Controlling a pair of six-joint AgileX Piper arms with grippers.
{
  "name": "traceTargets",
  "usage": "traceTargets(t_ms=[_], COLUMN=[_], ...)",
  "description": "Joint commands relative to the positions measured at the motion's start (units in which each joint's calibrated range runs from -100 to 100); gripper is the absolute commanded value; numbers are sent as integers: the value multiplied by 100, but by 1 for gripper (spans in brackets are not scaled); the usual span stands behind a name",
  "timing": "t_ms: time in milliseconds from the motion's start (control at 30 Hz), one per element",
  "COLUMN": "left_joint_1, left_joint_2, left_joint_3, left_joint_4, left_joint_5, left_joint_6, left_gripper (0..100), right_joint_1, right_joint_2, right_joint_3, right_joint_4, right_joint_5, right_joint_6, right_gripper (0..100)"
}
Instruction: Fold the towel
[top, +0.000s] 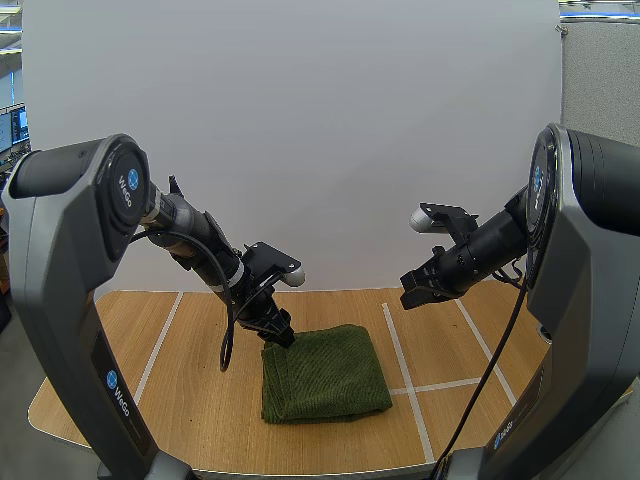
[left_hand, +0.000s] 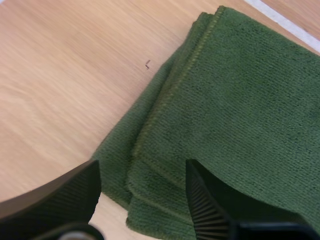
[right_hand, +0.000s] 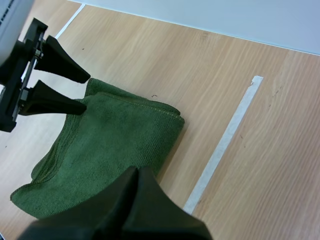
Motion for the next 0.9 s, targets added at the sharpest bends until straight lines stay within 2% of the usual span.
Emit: traceTargets(t_ms=[0, 733, 800, 867], left_joint_1=[1, 1, 1, 1], left_joint_2=[404, 890, 890, 890], left_joint_3=[-289, -350, -350, -350], left_joint_4=[-228, -224, -224, -224], left_joint_5=[871, 1035, 1035, 1035], left_joint_6=[23, 23, 23, 23], left_gripper=[83, 82, 79, 70], right_joint_1=[-7, -7, -7, -7], right_joint_2=[-78, -78, -78, -78], right_joint_3=[7, 7, 7, 7], right_joint_4=[-25, -147, -147, -136], right_joint_5=[75, 75, 75, 75], right_joint_6=[86, 88, 88, 88], right_gripper=[0, 0, 0, 0])
